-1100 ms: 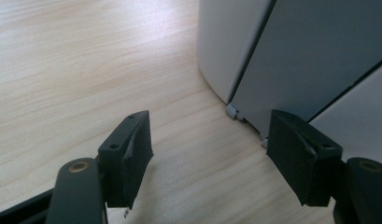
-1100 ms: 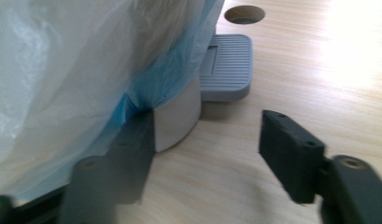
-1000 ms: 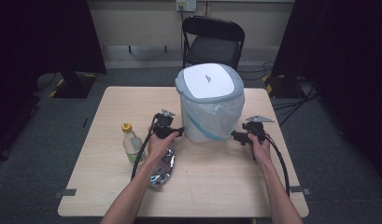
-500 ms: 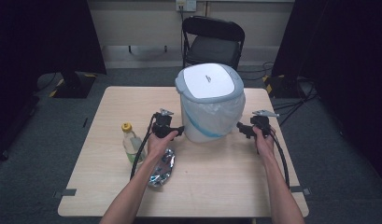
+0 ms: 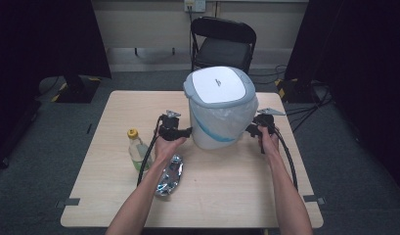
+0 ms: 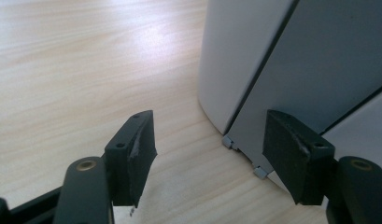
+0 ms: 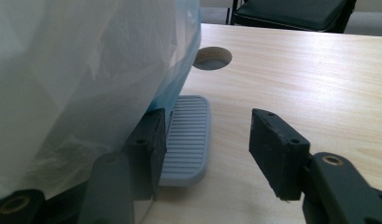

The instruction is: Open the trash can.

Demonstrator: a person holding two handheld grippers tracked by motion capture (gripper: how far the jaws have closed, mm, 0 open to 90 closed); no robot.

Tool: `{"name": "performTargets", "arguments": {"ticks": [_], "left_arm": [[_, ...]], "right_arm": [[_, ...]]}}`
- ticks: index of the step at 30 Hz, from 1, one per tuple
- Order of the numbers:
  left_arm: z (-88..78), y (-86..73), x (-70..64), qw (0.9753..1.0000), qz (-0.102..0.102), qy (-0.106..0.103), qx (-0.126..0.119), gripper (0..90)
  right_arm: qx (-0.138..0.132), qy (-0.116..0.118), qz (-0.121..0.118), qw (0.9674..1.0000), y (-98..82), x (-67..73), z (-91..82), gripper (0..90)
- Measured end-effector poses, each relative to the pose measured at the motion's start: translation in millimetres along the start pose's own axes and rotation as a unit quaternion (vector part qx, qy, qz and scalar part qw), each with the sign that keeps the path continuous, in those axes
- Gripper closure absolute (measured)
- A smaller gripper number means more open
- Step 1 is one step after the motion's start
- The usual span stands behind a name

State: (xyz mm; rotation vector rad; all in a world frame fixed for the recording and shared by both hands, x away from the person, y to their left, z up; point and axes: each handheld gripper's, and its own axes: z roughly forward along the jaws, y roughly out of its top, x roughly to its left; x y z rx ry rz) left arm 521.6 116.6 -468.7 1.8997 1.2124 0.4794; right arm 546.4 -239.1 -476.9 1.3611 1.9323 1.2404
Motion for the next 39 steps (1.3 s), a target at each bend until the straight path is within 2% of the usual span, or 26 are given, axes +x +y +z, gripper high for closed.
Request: {"name": "performTargets", "arguments": {"ticks": [2,4,5,6,7,10,12,14,17,19,22,24,27,28,30,33,35,36,38,39], "left_arm": [[-0.8,0.3,-2.0,1.0000,0.006,0.000,-0.002,37.9],[-2.6,0.5,-5.9,1.0000,0.002,-0.001,-0.002,49.1],[-3.4,0.2,-8.0,0.9999,0.009,0.002,-0.004,55.3],[-5.0,-0.8,-8.0,0.9997,0.023,0.002,-0.006,56.3],[-5.6,-1.3,-7.3,0.9999,0.013,-0.004,-0.008,56.3],[-7.0,-2.9,-3.1,0.9996,0.012,-0.023,-0.011,57.4],[-9.2,-4.0,-3.3,0.9993,0.021,-0.028,-0.011,58.9],[-10.6,-4.3,-4.1,0.9990,0.022,-0.036,-0.010,61.0],[-13.1,-5.5,-5.6,0.9989,0.028,-0.037,-0.009,61.2],[-16.9,-9.6,-6.7,0.9983,0.028,-0.051,-0.008,61.2],[-18.8,-12.5,-7.5,0.9979,0.028,-0.057,-0.012,61.1],[-21.2,-13.9,-9.9,0.9974,0.030,-0.065,-0.009,61.2],[-23.5,-13.7,-12.1,0.9971,0.040,-0.065,-0.003,61.2],[-25.6,-14.0,-14.2,0.9967,0.046,-0.067,-0.003,61.2],[-26.7,-14.5,-14.9,0.9966,0.046,-0.068,-0.001,61.1],[-29.8,-20.0,-16.9,0.9960,0.033,-0.083,-0.010,61.1],[-30.9,-21.3,-16.9,0.9961,0.031,-0.082,-0.010,60.9],[-32.2,-22.1,-18.6,0.9958,0.034,-0.084,-0.012,60.9],[-32.6,-22.0,-18.9,0.9957,0.036,-0.085,-0.010,60.9],[-31.6,-17.9,-20.4,0.9956,0.046,-0.081,0.001,60.0]], "right_arm": [[-0.001,0.026,0.008,0.9996,-1.5,-1.6,-0.1,54.9],[-0.001,0.041,0.008,0.9991,-3.7,-0.7,-1.3,61.0],[0.006,0.060,0.005,0.9982,-4.6,0.4,-2.1,63.7],[0.010,0.065,-0.002,0.9978,-5.5,1.2,-2.5,62.6],[0.015,0.072,-0.005,0.9973,-6.8,4.5,-3.3,62.9],[0.023,0.081,-0.022,0.9962,-10.6,8.9,-4.4,63.4],[0.012,0.080,-0.023,0.9964,-16.7,13.5,-11.2,66.4],[0.014,0.081,-0.027,0.9962,-19.6,15.1,-16.1,66.6],[0.012,0.079,-0.033,0.9963,-23.4,17.9,-21.8,67.2],[0.013,0.073,-0.044,0.9963,-27.6,22.9,-31.5,67.2],[0.014,0.072,-0.049,0.9961,-31.6,25.4,-38.6,67.2],[0.015,0.067,-0.057,0.9960,-37.2,30.9,-49.6,67.1],[0.020,0.060,-0.058,0.9963,-40.1,34.8,-56.9,67.2],[0.023,0.058,-0.054,0.9966,-43.7,39.1,-65.2,67.2],[0.025,0.058,-0.056,0.9964,-45.2,39.5,-67.9,67.2],[0.026,0.061,-0.056,0.9962,-53.7,45.5,-82.6,67.0],[0.025,0.061,-0.057,0.9962,-55.6,47.0,-85.4,66.6],[0.022,0.060,-0.061,0.9961,-61.4,51.6,-94.5,63.1],[0.021,0.058,-0.066,0.9959,-63.0,53.4,-97.0,63.3],[0.020,0.050,-0.071,0.9960,-66.6,57.9,-103.6,63.9]]}}
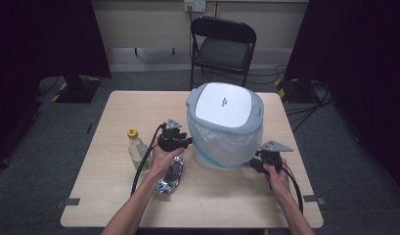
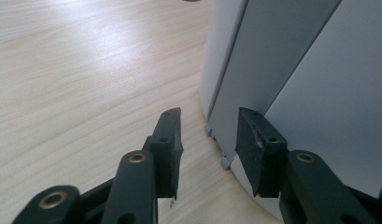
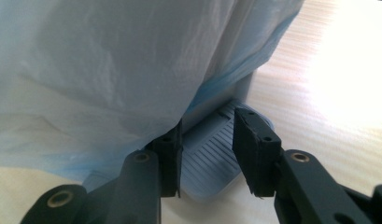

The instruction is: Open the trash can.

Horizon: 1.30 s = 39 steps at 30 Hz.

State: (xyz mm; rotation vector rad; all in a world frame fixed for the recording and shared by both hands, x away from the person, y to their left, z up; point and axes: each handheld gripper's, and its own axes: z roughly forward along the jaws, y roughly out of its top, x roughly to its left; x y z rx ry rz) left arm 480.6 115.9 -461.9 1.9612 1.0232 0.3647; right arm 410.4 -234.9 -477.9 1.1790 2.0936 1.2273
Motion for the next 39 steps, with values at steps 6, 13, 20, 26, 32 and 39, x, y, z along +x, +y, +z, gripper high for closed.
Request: {"name": "performTargets", "arguments": {"ticks": [6,13,20,26,32,39], "left_arm": [[1.5,2.9,2.1,0.9999,-0.002,0.011,0.002,48.2],[-13.5,-11.7,-7.4,0.9988,-0.043,0.021,0.015,38.0],[-36.4,-17.0,-26.9,0.9995,-0.021,0.014,0.017,37.3],[-35.6,-29.2,-39.0,0.9995,-0.017,-0.004,0.026,36.1],[-27.9,-33.6,-42.3,0.9984,-0.034,0.002,0.045,34.2],[-24.6,-32.1,-41.7,0.9986,-0.040,0.012,0.032,38.0]], "right_arm": [[0.009,-0.019,-0.017,0.9996,-5.4,13.1,-11.4,51.0],[0.002,-0.035,-0.012,0.9993,-4.7,3.7,-23.2,32.7],[-0.005,-0.078,0.025,0.9966,-8.7,-21.1,-28.5,29.7],[0.012,-0.114,0.031,0.9929,-14.3,-38.9,-8.1,31.1],[0.014,-0.105,0.027,0.9940,-13.8,-43.0,4.1,30.1],[0.022,-0.082,0.005,0.9964,-8.7,-42.6,16.3,49.9]]}}
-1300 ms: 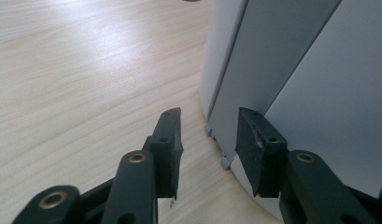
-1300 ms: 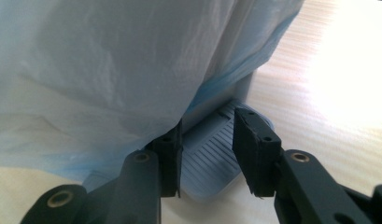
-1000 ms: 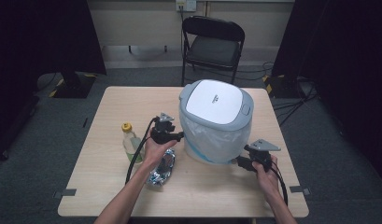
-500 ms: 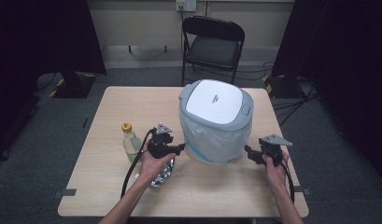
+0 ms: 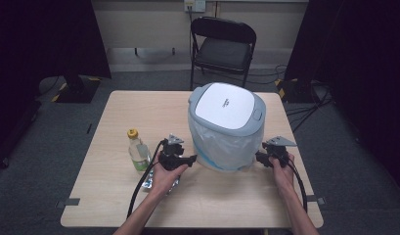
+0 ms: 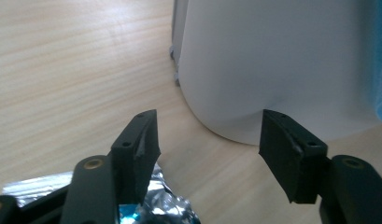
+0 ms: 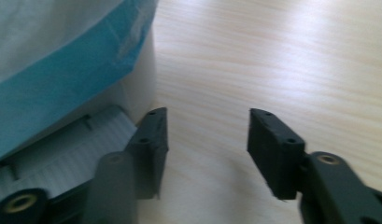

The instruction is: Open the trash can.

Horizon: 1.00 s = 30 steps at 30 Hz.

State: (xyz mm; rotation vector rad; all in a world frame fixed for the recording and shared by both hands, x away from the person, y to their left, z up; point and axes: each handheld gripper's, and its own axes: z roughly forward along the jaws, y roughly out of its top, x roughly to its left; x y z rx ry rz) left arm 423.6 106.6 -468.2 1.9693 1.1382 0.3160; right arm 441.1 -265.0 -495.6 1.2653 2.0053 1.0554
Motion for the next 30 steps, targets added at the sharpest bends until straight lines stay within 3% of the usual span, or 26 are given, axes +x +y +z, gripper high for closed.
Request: {"name": "performTargets", "arguments": {"ticks": [5,9,12,13,17,18,21,24,26,27,30], "left_arm": [[4.2,4.3,5.6,0.9999,-0.002,0.015,-0.008,43.3],[11.3,8.0,13.8,0.9999,-0.012,0.003,-0.008,43.7],[13.5,9.8,14.0,1.0000,-0.006,-0.001,-0.003,43.5],[15.1,12.1,15.8,0.9997,-0.021,-0.009,-0.005,43.4],[17.3,16.8,18.8,0.9997,-0.019,0.008,-0.008,42.9],[17.3,16.8,18.8,0.9997,-0.019,0.008,-0.008,42.8],[18.9,19.7,21.8,0.9996,-0.019,0.019,-0.001,41.2],[20.3,21.7,22.3,0.9995,-0.021,0.025,-0.003,42.2],[20.3,24.3,24.8,0.9994,-0.020,0.028,-0.002,42.2],[19.6,26.3,25.9,0.9993,-0.026,0.026,-0.006,43.2],[20.4,28.1,27.2,0.9990,-0.032,0.029,-0.009,44.2]], "right_arm": [[0.003,0.020,-0.011,0.9997,-0.5,2.6,-4.0,56.3],[0.004,0.047,-0.024,0.9986,-4.4,12.1,-11.2,57.4],[0.004,0.064,-0.032,0.9974,-6.3,17.3,-14.7,56.8],[0.012,0.079,-0.037,0.9961,-7.7,25.7,-19.1,56.5],[0.016,0.097,-0.050,0.9939,-13.3,42.9,-27.4,56.4],[0.016,0.097,-0.050,0.9939,-13.3,42.9,-27.4,56.4],[0.015,0.098,-0.051,0.9938,-12.7,43.9,-30.1,42.1],[0.015,0.088,-0.041,0.9952,-9.2,37.9,-29.6,40.7],[0.017,0.064,-0.027,0.9974,-5.1,28.4,-27.8,41.9],[0.017,0.038,-0.019,0.9989,-1.4,18.9,-24.8,41.9],[0.003,0.019,0.002,0.9998,6.3,9.0,-19.5,41.7]]}}
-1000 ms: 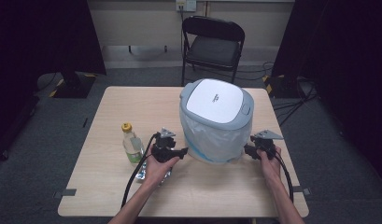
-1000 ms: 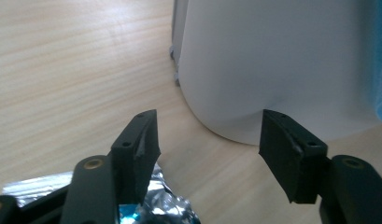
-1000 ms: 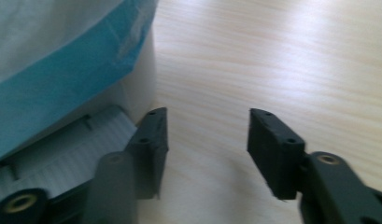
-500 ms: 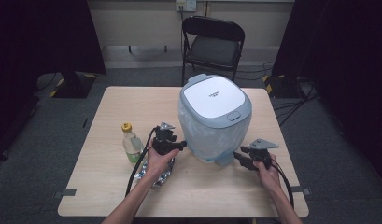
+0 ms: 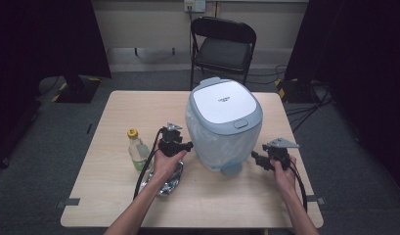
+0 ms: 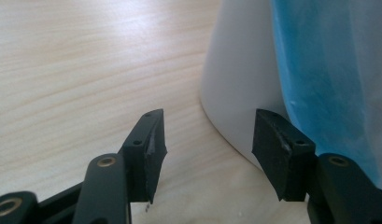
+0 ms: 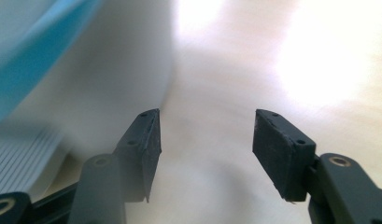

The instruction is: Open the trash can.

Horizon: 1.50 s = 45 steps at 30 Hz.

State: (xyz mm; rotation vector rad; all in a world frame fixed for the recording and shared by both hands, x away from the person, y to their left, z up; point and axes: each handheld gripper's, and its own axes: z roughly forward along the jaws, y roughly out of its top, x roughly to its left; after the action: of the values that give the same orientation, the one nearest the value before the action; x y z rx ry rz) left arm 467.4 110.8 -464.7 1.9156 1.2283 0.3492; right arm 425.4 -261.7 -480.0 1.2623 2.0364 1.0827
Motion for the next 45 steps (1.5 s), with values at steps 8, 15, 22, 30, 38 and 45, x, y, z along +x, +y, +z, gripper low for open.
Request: {"name": "performTargets", "arguments": {"ticks": [8,15,22,30,38,45], "left_arm": [[5.9,6.3,-0.7,0.9998,0.019,0.001,-0.002,46.3],[9.1,8.2,4.9,0.9995,0.029,0.000,-0.014,52.2],[15.3,8.9,11.4,0.9999,0.011,0.002,-0.008,50.4],[19.0,13.0,13.0,0.9994,0.031,0.000,-0.012,48.9],[16.8,12.0,2.7,0.9982,0.055,-0.010,-0.023,64.4],[7.7,12.4,-6.7,0.9943,0.093,-0.046,-0.024,73.0]], "right_arm": [[-0.041,0.008,0.012,0.9990,30.6,-7.4,21.0,45.9],[-0.028,0.056,0.005,0.9980,26.4,8.6,6.7,72.4],[-0.022,0.044,-0.007,0.9988,22.1,4.7,6.5,52.2],[-0.048,-0.010,0.063,0.9968,32.2,-17.0,40.4,42.4],[-0.066,0.040,0.060,0.9952,58.4,-11.2,47.7,63.4],[-0.056,0.048,0.035,0.9967,55.3,-8.4,35.1,74.5]]}}
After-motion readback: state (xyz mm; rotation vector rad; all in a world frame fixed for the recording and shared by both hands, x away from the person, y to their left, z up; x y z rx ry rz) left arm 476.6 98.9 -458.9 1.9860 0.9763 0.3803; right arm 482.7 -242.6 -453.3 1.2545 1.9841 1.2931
